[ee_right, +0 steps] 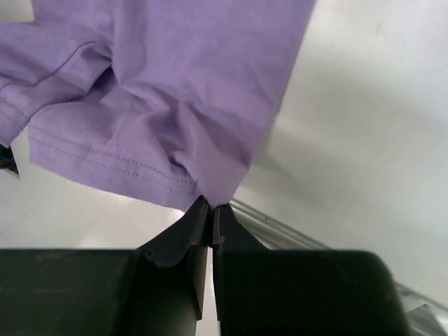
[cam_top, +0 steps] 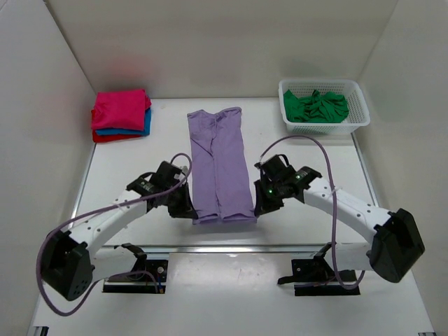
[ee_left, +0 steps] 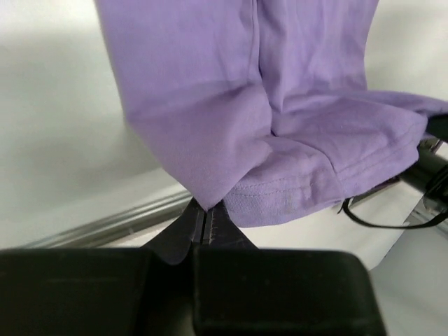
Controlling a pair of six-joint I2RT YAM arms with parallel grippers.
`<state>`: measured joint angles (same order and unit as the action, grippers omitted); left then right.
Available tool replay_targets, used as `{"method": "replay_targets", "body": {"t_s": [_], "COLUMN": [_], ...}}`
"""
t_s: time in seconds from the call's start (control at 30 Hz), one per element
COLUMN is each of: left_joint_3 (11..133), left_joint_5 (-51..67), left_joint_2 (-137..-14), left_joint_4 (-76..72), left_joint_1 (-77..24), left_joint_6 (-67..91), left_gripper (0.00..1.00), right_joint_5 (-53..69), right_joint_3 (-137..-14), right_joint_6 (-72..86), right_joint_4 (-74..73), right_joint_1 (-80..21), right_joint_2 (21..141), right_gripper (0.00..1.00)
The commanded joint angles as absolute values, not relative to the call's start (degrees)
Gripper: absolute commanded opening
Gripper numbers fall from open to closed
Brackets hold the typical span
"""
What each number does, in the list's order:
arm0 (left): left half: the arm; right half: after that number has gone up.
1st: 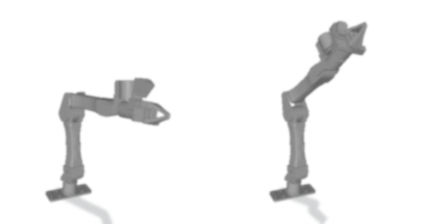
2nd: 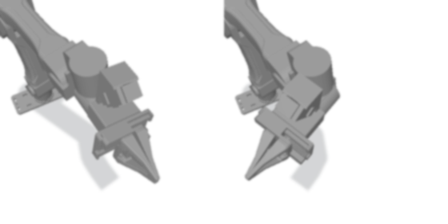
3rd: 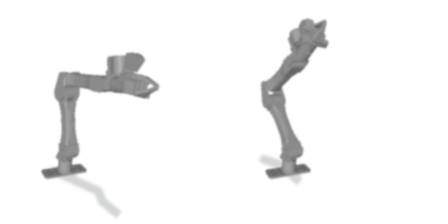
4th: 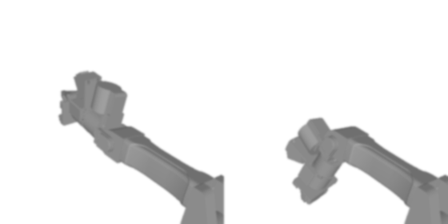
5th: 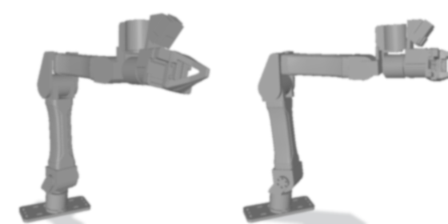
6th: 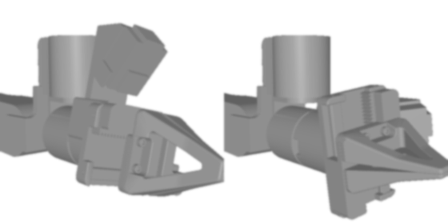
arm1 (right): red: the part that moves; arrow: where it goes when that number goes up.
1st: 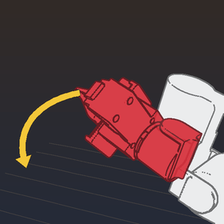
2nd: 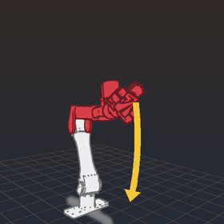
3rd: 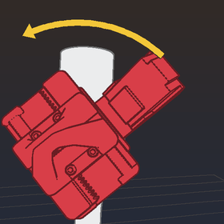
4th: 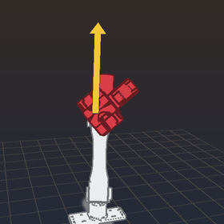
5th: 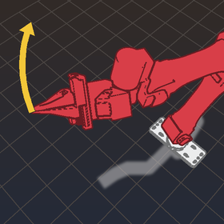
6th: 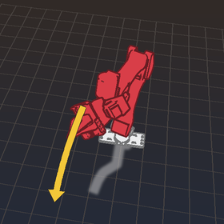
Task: Fold and stack the t-shirts
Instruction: Fold the folded rectangular tshirt in 1/3 of the way
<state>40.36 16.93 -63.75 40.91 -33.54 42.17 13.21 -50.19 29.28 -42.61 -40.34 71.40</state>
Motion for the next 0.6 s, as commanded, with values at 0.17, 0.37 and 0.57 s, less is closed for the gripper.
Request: {"method": "replay_targets", "body": {"t_s": [0.17, 0.37, 0.57], "left_joint_3": [51.32, 56.78, 61.51], "left_joint_5": [22.59, 24.43, 25.84], "left_joint_2": [-73.64, -81.73, -87.27], "left_joint_4": [42.01, 39.47, 38.06], "left_joint_1": [-22.51, -20.22, -17.32], "left_joint_6": [31.65, 29.45, 28.57], "left_gripper": [0.00, 0.00, 0.00], "right_joint_5": [15.29, 15.30, 16.52], "right_joint_3": [-65.29, -74.53, -81.72], "right_joint_6": [19.52, 15.30, 12.31], "right_joint_4": [-43.42, -44.29, -44.39], "right_joint_1": [-34.37, -30.24, -27.34], "right_joint_2": [82.43, 91.05, 97.98], "right_gripper": [0.00, 0.00, 0.00]}}
